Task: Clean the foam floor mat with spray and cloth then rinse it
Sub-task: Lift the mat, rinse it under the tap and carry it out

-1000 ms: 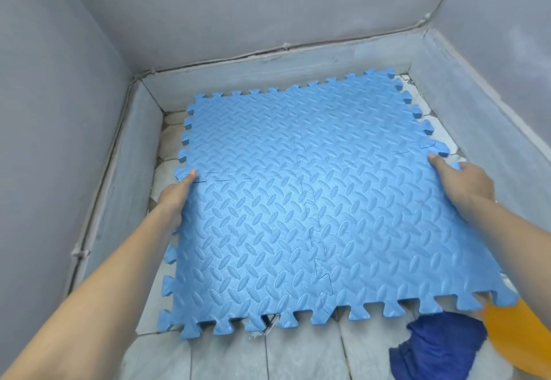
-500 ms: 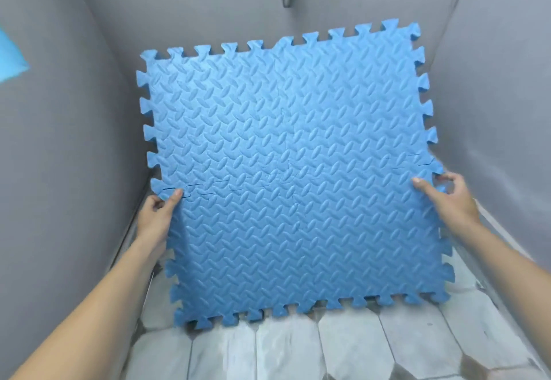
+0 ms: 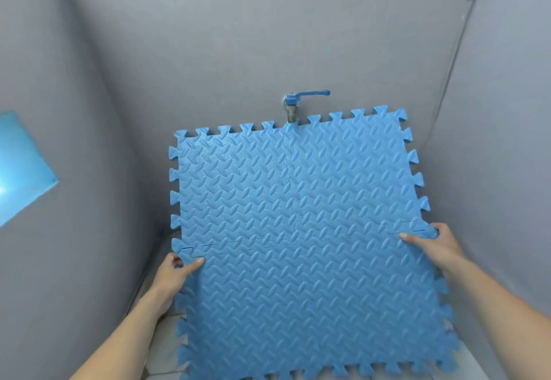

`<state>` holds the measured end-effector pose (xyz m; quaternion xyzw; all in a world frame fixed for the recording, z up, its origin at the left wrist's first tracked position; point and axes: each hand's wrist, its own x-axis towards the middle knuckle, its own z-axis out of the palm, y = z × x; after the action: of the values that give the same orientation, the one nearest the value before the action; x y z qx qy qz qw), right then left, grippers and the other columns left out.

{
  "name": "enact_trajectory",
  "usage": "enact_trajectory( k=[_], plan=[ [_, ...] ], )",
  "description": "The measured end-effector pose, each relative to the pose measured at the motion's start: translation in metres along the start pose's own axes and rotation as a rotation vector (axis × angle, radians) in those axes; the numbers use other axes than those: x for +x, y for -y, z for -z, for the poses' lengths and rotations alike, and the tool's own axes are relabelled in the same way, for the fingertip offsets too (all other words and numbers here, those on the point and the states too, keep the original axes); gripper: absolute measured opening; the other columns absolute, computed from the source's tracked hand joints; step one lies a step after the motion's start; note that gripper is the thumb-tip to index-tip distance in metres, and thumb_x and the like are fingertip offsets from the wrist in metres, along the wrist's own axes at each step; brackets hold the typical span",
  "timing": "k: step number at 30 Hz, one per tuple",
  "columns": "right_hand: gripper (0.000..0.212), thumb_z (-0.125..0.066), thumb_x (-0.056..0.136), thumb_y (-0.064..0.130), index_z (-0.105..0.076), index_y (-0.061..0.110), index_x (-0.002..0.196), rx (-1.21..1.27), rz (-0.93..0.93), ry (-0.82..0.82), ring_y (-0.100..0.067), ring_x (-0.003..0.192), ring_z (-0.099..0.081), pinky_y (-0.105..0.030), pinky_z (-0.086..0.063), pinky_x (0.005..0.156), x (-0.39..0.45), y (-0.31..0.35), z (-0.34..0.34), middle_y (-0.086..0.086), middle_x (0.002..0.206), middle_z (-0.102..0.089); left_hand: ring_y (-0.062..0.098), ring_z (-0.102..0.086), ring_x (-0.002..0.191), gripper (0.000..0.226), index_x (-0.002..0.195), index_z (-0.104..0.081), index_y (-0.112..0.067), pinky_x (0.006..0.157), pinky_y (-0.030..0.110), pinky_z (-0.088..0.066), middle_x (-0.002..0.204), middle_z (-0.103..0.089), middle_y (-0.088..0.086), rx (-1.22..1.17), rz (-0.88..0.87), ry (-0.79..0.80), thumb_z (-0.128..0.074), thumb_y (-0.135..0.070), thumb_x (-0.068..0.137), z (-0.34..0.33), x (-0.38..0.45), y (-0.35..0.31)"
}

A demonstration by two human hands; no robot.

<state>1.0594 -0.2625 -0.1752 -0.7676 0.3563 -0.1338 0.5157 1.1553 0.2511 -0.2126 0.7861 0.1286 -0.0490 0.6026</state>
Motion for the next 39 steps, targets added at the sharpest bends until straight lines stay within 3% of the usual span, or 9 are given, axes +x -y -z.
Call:
enact_trajectory(
  k=[4,10,15,19,22,25,31,36,39],
  plan=[
    [0.084,-0.09,0.063,0.031,-0.038,0.021,0.129,-0.099,0.057,0.088,-0.023,0.098,-0.061,-0.04,-0.05,0.087,0.02,0.004,-0.002,-0.001,0.119,-0.058,0.025,-0.061,0.107,0.096,0.139,-0.031,-0.014,0.087,0.045,-0.053,0.125,-0.057,0.005,0.03,0.022,0.005,-0.087,-0.037,0.064,-0.014,0.018,-0.017],
    [0.098,-0.089,0.06,0.044,-0.034,0.024,0.138,-0.156,0.063,0.16,-0.019,0.112,-0.054,-0.043,-0.046,0.101,0.036,0.007,-0.001,0.009,0.124,-0.049,0.037,-0.052,0.118,0.114,0.145,-0.016,-0.021,0.087,0.056,-0.051,0.14,-0.044,0.008,0.241,0.191,0.003,-0.088,-0.043,0.059,-0.026,0.045,-0.062],
    [0.103,-0.091,0.044,0.056,-0.047,0.021,0.13,-0.145,0.043,0.084,-0.023,0.108,-0.063,-0.047,-0.052,0.095,0.06,0.002,-0.013,0.003,0.125,-0.061,0.031,-0.054,0.119,0.112,0.141,-0.032,-0.011,0.092,0.049,-0.051,0.138,-0.05,0.007,0.288,0.063,-0.009,-0.088,-0.051,0.053,-0.024,0.052,-0.065],
    [0.075,-0.075,0.075,0.046,-0.048,0.01,0.135,-0.401,0.023,-0.07,-0.038,0.129,-0.046,-0.052,-0.037,0.108,0.041,0.043,-0.041,-0.018,0.146,-0.043,0.022,-0.063,0.104,0.084,0.125,-0.052,-0.013,0.091,0.044,-0.053,0.124,-0.063,0.003,0.113,-0.036,-0.025,-0.089,-0.043,0.056,-0.016,0.048,-0.046],
    [0.069,-0.064,0.085,0.033,-0.037,0.006,0.143,-0.474,0.371,-0.213,-0.037,0.145,-0.021,-0.048,-0.019,0.116,0.013,0.125,-0.061,-0.022,0.159,-0.016,0.019,-0.065,0.097,0.056,0.117,-0.057,-0.015,0.086,0.038,-0.053,0.114,-0.066,0.0,0.072,-0.128,-0.054,-0.083,-0.032,0.071,-0.028,0.051,-0.039],
    [0.054,-0.057,0.088,0.029,-0.047,0.004,0.135,-0.386,0.765,-0.153,-0.031,0.143,-0.027,-0.039,-0.029,0.107,-0.007,0.222,-0.08,-0.013,0.148,-0.037,0.019,-0.064,0.099,0.057,0.118,-0.054,-0.015,0.087,0.038,-0.052,0.113,-0.064,-0.002,0.077,-0.148,-0.045,-0.082,-0.035,0.072,-0.031,0.058,-0.038],
    [0.068,-0.045,0.095,0.052,-0.029,0.016,0.15,-0.776,0.968,0.043,-0.03,0.148,-0.019,-0.051,-0.005,0.121,-0.001,0.325,-0.127,-0.014,0.154,-0.034,0.019,-0.061,0.103,0.059,0.12,-0.053,-0.016,0.085,0.033,-0.049,0.116,-0.062,-0.002,0.119,-0.196,-0.091,-0.08,-0.038,0.073,-0.035,0.06,-0.036],
    [0.052,-0.03,0.099,0.054,-0.045,0.015,0.132,-0.909,1.007,-0.223,-0.034,0.129,-0.038,-0.056,-0.018,0.111,0.01,0.315,-0.154,-0.017,0.136,-0.045,0.017,-0.059,0.1,0.059,0.122,-0.052,-0.015,0.083,0.031,-0.047,0.114,-0.061,-0.004,0.086,-0.201,-0.085,-0.079,-0.036,0.074,-0.037,0.059,-0.033],
    [0.055,-0.028,0.099,0.055,-0.045,0.014,0.13,-0.974,0.986,-0.221,-0.035,0.126,-0.039,-0.052,-0.028,0.103,0.01,0.321,-0.153,-0.019,0.134,-0.045,0.015,-0.06,0.099,0.052,0.117,-0.053,-0.018,0.082,0.03,-0.047,0.114,-0.061,-0.005,0.063,-0.206,-0.084,-0.079,-0.034,0.075,-0.038,0.059,-0.032]
  ],
)
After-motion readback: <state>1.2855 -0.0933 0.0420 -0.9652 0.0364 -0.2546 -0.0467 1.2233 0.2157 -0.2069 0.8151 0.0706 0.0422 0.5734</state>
